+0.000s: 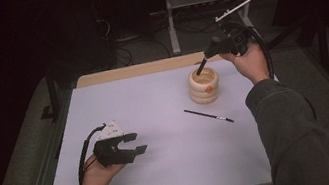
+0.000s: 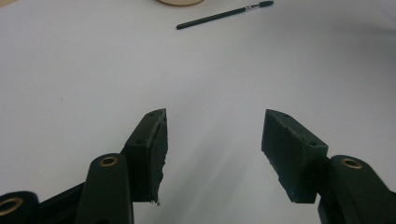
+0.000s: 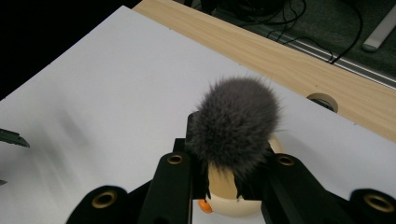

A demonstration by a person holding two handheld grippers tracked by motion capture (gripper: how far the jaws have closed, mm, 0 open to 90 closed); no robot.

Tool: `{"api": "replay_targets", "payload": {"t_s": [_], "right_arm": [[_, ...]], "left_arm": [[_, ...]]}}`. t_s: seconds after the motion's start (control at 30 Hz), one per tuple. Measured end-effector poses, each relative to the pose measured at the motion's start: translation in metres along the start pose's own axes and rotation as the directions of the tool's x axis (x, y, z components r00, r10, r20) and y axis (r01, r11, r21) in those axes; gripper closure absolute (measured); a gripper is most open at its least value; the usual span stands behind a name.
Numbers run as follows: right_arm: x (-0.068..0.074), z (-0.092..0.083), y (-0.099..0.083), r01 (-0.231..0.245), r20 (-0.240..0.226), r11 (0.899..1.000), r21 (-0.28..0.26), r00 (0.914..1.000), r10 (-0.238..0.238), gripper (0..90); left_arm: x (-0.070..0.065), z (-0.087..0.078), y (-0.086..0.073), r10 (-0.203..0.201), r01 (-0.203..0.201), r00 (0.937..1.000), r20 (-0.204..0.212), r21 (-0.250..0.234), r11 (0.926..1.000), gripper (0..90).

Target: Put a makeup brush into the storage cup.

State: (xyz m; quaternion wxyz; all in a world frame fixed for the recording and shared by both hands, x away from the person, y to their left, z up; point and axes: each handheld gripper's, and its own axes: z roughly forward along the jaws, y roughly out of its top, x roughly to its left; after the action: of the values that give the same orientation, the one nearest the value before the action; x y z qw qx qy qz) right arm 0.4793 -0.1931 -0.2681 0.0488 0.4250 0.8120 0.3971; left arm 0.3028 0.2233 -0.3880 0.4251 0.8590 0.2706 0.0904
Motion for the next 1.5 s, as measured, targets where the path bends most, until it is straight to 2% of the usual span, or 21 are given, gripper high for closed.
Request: {"api": "replay_targets", "payload": {"t_s": [0.23, 0.4, 0.67, 0.73, 0.9, 1.5], "right_arm": [[-0.005, 0.003, -0.006, -0.017, 0.002, 1.000, -0.011, 0.9999, 0.017, 76.9], [-0.006, 0.006, -0.010, -0.027, 0.014, 1.000, 0.004, 0.9995, 0.026, 76.8], [-0.009, 0.007, -0.013, -0.018, 0.019, 1.000, 0.011, 0.9997, 0.018, 76.8], [-0.012, 0.008, -0.017, -0.041, 0.026, 0.999, 0.010, 0.9988, 0.041, 76.8], [-0.017, 0.014, -0.025, -0.057, 0.032, 0.998, 0.010, 0.9979, 0.057, 76.8], [-0.021, 0.030, -0.047, -0.084, 0.013, 0.996, 0.006, 0.9964, 0.083, 76.3]], "left_arm": [[0.000, 0.000, 0.000, 0.002, -0.002, 1.0000, -0.003, 0.005, 1.0000, 40.5], [0.001, -0.001, -0.001, -0.004, 0.004, 1.0000, -0.003, 0.004, 1.0000, 40.4], [0.001, -0.002, -0.001, 0.003, -0.003, 1.0000, -0.007, 0.001, 1.0000, 40.4], [0.001, -0.002, 0.000, 0.006, -0.006, 0.9999, -0.009, 0.004, 1.0000, 40.4], [0.001, -0.002, -0.001, 0.006, -0.006, 0.9999, -0.011, 0.009, 0.9999, 40.3], [0.000, 0.001, -0.001, 0.006, -0.006, 0.9999, -0.011, 0.015, 0.9999, 40.0]]}}
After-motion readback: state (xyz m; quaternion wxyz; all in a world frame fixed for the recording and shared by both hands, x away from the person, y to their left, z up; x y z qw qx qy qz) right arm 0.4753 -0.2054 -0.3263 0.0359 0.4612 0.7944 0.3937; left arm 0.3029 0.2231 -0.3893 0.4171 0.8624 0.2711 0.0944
